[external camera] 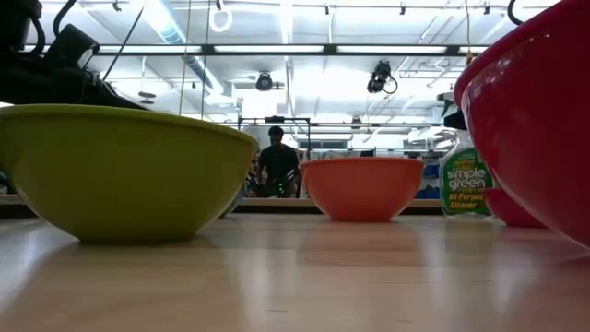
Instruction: Nest bowls inside each other
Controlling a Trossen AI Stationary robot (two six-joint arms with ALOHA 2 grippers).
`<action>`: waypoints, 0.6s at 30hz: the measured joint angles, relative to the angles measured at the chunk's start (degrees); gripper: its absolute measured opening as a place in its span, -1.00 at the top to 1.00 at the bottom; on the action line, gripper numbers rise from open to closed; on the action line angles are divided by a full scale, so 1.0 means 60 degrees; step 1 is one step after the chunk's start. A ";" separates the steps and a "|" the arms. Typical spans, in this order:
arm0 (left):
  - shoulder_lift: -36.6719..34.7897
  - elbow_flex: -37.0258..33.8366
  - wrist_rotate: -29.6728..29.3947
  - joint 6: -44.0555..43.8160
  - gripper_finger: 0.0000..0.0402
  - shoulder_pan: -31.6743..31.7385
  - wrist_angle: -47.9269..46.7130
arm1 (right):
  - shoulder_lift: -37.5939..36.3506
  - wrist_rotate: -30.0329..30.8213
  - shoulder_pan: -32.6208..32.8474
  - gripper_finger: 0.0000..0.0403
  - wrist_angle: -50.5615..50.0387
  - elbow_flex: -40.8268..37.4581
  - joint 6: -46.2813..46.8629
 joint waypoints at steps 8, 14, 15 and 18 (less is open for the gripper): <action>0.0000 0.0000 0.0000 -0.0004 0.22 -0.0004 0.0000 | 0.0001 0.0000 -0.0003 0.35 0.0000 0.0000 0.0000; 0.0001 -0.0001 0.0000 0.0000 0.22 -0.0001 0.0000 | 0.0001 0.0001 -0.0001 0.35 0.0000 -0.0001 0.0000; 0.0003 0.0000 0.0000 -0.0004 0.22 -0.0001 0.0009 | 0.0000 0.0000 -0.0001 0.35 0.0000 0.0000 0.0000; 0.0003 0.0018 0.0096 -0.0223 0.22 0.0000 0.0114 | 0.0001 0.0001 -0.0001 0.35 0.0000 -0.0001 0.0000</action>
